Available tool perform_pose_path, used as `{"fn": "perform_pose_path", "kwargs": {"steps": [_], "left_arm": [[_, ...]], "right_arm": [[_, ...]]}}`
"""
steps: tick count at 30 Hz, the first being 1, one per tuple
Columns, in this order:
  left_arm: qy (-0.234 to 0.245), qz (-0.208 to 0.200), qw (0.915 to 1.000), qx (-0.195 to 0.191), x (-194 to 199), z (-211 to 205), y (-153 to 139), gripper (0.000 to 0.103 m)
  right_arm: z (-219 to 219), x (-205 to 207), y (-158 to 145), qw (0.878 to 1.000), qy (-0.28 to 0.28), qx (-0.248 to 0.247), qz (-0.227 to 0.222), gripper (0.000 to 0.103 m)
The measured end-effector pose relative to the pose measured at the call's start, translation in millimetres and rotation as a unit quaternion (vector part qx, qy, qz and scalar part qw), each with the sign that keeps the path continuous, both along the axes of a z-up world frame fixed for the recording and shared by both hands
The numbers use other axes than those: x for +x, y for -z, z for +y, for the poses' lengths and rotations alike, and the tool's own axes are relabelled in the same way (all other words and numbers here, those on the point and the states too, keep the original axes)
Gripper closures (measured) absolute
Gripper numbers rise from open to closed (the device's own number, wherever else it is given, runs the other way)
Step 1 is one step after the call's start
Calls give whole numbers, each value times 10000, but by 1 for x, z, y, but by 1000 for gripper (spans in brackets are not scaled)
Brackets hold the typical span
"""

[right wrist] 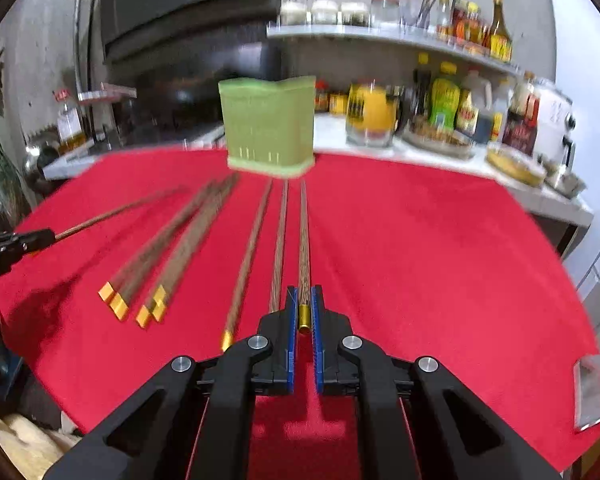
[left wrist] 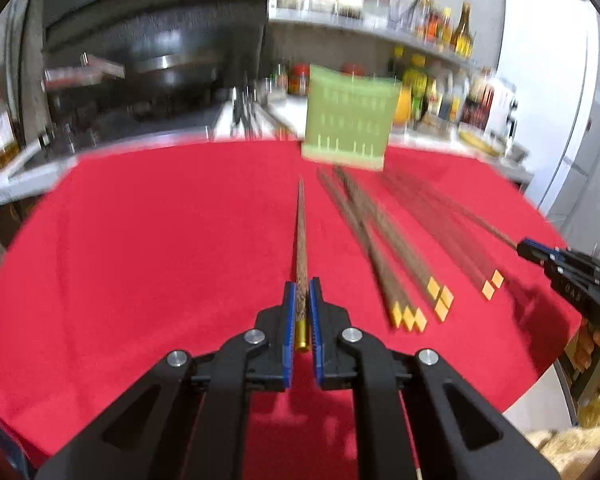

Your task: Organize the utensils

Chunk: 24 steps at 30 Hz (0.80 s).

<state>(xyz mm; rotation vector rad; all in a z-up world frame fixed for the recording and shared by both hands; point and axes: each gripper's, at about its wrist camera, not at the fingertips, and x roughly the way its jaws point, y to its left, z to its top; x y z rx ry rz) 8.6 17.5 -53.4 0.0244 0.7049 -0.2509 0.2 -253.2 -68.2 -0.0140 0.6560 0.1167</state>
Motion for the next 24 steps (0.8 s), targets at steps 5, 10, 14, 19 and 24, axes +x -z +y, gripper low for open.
{"fn": "perform_pose_path", "kwargs": {"steps": [5, 10, 14, 19, 24], "left_arm": [[14, -999, 9948, -198, -4, 5, -63, 96], [19, -1583, 9870, -287, -2, 8, -105, 96], [28, -1706, 9848, -327, 6, 8, -116, 96], [-23, -1710, 9844, -420, 18, 12, -119, 96], [-72, -1731, 9847, -192, 28, 8, -116, 96]], "right_arm": [[-3, -8, -65, 9973, -42, 149, -714, 96], [-7, 1, -117, 9931, -29, 265, -1145, 96], [-8, 12, -140, 9920, 33, 217, -1242, 96], [-11, 34, -148, 9929, 52, 272, -1156, 96], [-9, 58, -148, 9932, 153, 167, -1143, 95]]}}
